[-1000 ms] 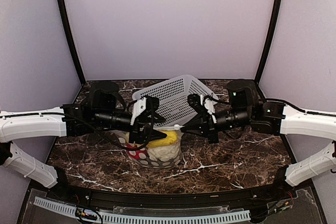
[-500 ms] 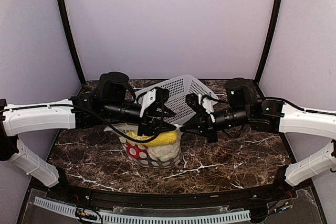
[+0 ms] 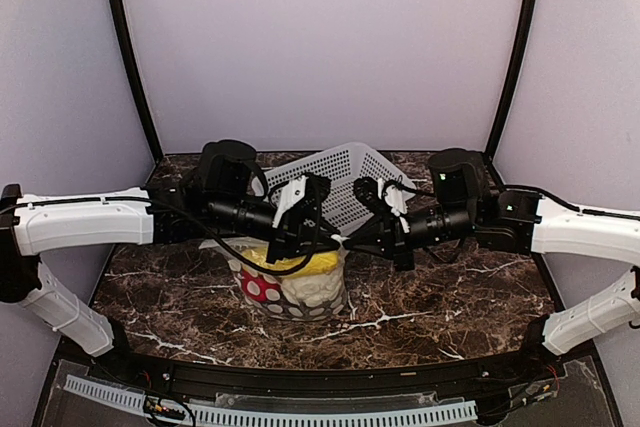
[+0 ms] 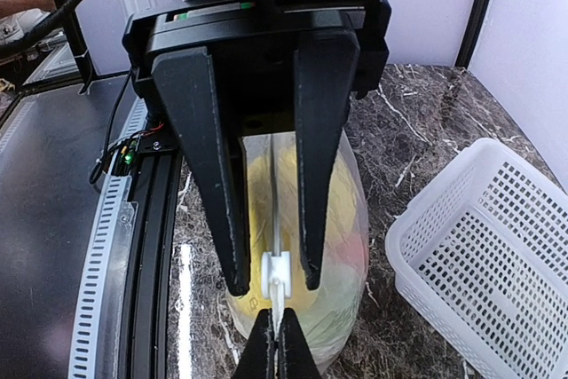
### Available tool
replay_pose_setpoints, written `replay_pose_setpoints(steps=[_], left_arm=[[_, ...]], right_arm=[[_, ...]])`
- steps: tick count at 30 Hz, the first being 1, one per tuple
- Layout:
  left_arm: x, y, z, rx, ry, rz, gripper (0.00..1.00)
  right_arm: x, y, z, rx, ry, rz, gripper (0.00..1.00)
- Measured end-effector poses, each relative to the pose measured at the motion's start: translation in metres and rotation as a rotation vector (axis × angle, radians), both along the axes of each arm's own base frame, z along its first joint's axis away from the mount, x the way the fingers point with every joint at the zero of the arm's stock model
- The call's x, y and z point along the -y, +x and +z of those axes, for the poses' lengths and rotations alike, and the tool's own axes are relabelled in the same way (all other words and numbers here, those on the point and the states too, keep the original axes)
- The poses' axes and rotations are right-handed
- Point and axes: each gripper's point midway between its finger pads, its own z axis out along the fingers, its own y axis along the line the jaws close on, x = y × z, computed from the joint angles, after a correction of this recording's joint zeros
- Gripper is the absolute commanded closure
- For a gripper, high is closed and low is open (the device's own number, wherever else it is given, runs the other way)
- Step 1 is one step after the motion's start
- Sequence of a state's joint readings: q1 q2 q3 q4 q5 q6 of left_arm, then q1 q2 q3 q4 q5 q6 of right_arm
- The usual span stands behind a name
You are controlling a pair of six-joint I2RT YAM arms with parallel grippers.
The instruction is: Open the zip-top bag and remove the fake food
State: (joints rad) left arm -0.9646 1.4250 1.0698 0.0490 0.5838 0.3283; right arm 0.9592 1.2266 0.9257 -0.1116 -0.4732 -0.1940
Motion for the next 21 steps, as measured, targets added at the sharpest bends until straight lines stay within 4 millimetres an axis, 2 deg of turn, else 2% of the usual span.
replay_pose_setpoints(steps=[5,14,21], left_arm=[[-0.001,0.004,-0.002,-0.001,0.022,0.026,0.93],[-0.014,0.008,-0.007,0.004,0.052,0.097,0.96],[-0.033,0.012,-0.010,-0.006,0.057,0.151,0.96]], right_arm=[[0.001,0.002,0.001,0.005,0.000,-0.010,1.00],[0.010,0.004,0.001,0.001,0.013,-0.047,1.00],[0.028,0.007,0.001,-0.008,0.025,-0.103,1.00]])
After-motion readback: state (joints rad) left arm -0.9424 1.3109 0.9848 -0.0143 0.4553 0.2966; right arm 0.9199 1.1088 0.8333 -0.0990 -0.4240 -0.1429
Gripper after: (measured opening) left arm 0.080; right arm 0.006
